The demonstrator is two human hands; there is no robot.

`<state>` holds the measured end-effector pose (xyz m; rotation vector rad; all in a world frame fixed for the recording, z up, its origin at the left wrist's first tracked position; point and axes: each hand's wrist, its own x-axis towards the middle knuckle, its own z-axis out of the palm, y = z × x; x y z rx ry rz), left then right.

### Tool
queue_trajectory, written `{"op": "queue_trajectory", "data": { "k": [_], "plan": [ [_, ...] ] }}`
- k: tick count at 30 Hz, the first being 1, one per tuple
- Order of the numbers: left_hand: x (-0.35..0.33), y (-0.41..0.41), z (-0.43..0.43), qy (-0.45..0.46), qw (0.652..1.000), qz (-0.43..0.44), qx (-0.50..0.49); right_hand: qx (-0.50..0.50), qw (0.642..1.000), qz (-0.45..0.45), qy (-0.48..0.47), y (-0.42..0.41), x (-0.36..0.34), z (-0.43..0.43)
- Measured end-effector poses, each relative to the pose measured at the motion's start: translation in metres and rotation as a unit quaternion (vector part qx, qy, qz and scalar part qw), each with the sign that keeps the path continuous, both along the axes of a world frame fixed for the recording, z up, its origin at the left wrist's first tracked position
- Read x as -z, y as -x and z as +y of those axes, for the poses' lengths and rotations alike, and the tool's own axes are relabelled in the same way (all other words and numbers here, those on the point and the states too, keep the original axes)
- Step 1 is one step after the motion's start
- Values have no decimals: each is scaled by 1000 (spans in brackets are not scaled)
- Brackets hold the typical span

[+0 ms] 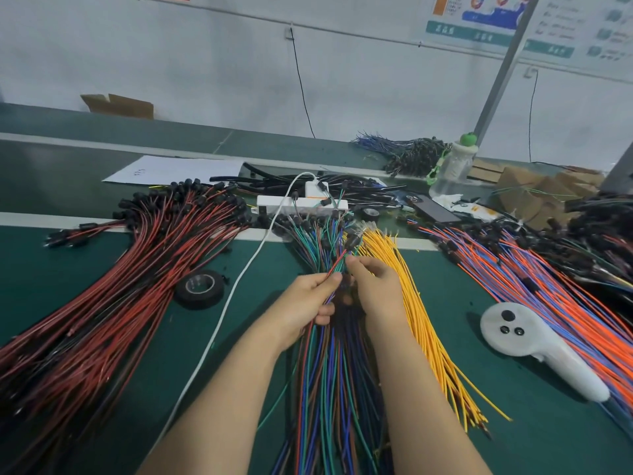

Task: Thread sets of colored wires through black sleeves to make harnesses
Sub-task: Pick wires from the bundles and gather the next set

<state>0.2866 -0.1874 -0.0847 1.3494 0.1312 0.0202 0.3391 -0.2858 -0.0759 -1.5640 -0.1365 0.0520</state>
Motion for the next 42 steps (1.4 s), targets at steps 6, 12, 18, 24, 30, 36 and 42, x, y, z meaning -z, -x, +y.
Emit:
{"op": "queue_trajectory", "data": {
  "k": [6,12,18,24,30,36,42],
  "plan": [
    [-2,-5,4,173,981,61,-71,7,991,-92,97,-2,-1,-1],
    [-2,-5,3,159,983,41,-86,17,994,-77,75,-2,-1,-3],
    [-1,-5,0,102,992,17,-77,23,996,-85,27,1,-1,-2],
    [3,-3,0,54,994,-3,-93,91,982,-125,112,-2,3,0],
    [5,-3,0,42,996,-24,-78,44,976,-127,173,-2,-4,0],
    [8,-5,1,27,996,-29,-75,-3,985,-64,157,-1,-7,-5],
    [9,-5,-2,0,997,-31,-77,-5,983,-60,175,3,-8,-5]
  ]
}}
